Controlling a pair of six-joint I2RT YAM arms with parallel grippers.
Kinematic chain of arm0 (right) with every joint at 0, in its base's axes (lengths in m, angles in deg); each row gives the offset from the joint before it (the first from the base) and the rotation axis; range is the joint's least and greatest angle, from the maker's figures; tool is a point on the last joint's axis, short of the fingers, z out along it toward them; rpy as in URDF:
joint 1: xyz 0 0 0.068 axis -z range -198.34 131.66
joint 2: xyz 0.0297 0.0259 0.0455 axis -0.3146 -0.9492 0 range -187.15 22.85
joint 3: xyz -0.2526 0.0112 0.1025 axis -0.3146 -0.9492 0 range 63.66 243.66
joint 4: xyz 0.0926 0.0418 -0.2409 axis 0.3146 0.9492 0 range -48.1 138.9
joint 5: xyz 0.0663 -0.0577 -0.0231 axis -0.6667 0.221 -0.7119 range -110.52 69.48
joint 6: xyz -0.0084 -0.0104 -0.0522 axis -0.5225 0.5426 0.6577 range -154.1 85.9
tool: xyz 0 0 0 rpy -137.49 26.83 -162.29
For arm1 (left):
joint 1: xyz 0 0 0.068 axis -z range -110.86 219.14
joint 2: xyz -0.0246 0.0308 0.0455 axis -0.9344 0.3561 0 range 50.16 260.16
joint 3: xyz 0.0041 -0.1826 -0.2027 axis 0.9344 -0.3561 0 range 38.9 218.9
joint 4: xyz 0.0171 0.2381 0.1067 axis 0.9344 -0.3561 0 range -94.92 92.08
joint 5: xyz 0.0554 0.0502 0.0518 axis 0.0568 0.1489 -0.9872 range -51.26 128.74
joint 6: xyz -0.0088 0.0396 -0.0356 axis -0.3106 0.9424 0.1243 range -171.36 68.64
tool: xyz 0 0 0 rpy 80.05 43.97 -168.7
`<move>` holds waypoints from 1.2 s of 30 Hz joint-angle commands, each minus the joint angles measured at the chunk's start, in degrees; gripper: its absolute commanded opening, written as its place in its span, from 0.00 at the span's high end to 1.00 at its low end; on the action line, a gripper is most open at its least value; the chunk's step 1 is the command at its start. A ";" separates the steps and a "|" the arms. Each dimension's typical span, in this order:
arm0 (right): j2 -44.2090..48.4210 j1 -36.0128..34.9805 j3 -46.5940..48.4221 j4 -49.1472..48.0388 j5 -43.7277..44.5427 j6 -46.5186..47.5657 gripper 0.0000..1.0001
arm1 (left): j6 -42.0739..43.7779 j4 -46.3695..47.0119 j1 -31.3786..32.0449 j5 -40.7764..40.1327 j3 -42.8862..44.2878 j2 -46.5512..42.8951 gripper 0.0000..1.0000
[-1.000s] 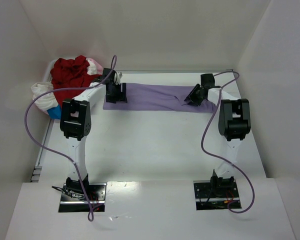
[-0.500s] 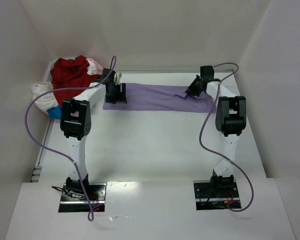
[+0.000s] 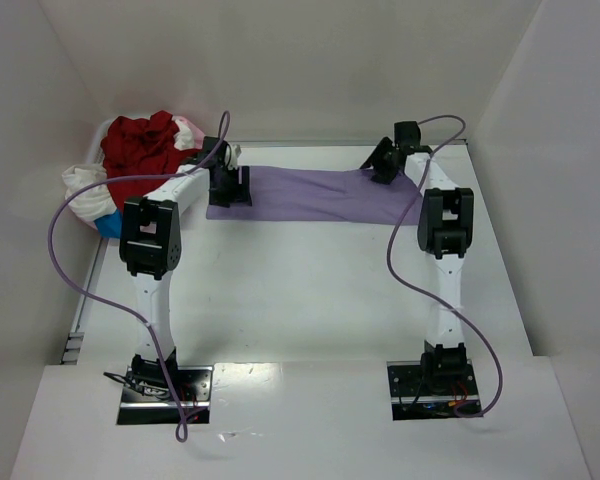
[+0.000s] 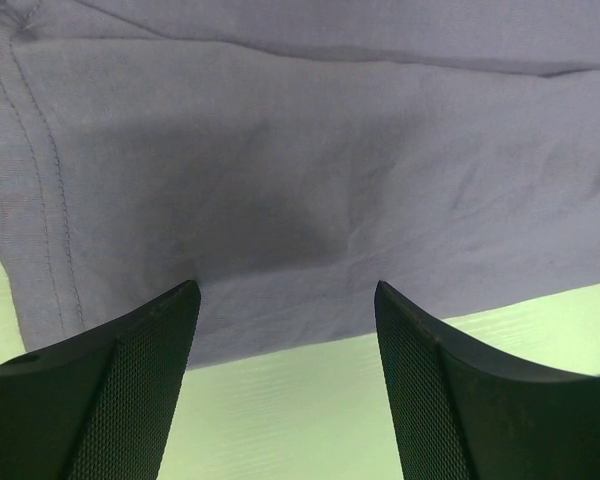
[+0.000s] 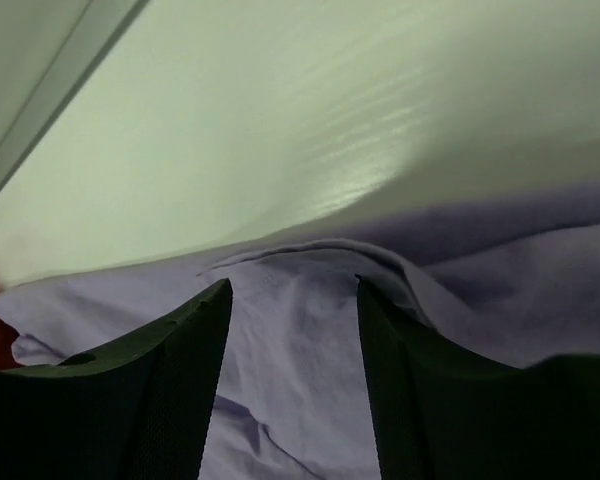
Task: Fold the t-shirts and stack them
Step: Fold the other side of the tshirt into a rectangle
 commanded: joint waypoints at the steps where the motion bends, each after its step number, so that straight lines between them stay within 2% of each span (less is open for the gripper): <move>1: 1.03 -0.48 2.61 2.91 0.03 0.83 0.40 | -0.14 0.89 -0.36 1.44 0.41 0.84 0.22; 9: 11.13 2.15 -4.50 0.63 2.31 3.90 0.37 | -0.14 0.89 -0.36 1.96 -0.11 -0.48 0.22; 10: 12.54 2.15 -7.38 0.10 3.01 4.78 0.32 | -0.14 0.89 -0.36 1.44 -0.11 -0.48 0.22; 15: 22.38 3.21 -16.19 -2.10 6.79 7.15 0.24 | 0.39 0.89 -0.36 0.39 -1.26 -2.15 0.22; 19: 26.43 3.21 -23.91 -2.10 7.33 7.95 0.23 | 6.00 1.59 -0.36 2.48 -1.78 -3.38 0.22; 20: 27.05 3.21 -25.42 -2.10 7.94 7.95 0.23 | 11.06 1.60 -0.36 5.28 -1.18 -3.99 0.19; 23: 28.46 3.21 -30.52 -3.24 7.94 7.95 0.23 | 19.60 1.60 -0.36 6.18 0.85 -4.69 0.18; 25: 29.60 3.21 -33.58 -4.38 7.94 7.95 0.22 | 24.36 3.17 -0.36 12.13 0.85 -5.41 0.00; 29: 30.13 3.21 -36.41 -5.88 6.71 7.43 0.20 | 27.55 5.02 -0.36 13.57 5.15 -4.71 0.00; 31: 30.13 3.21 -37.11 -5.88 5.48 7.43 0.20 | 30.00 5.02 -0.36 16.71 7.52 -3.13 0.00; 34: 30.13 3.21 -38.26 -6.41 4.08 7.43 0.18 | 34.73 6.25 -0.36 16.73 9.72 -1.80 0.00; 36: 31.44 3.21 -39.05 -7.10 3.29 7.43 0.17 | 38.08 6.26 1.38 12.53 10.78 0.21 0.00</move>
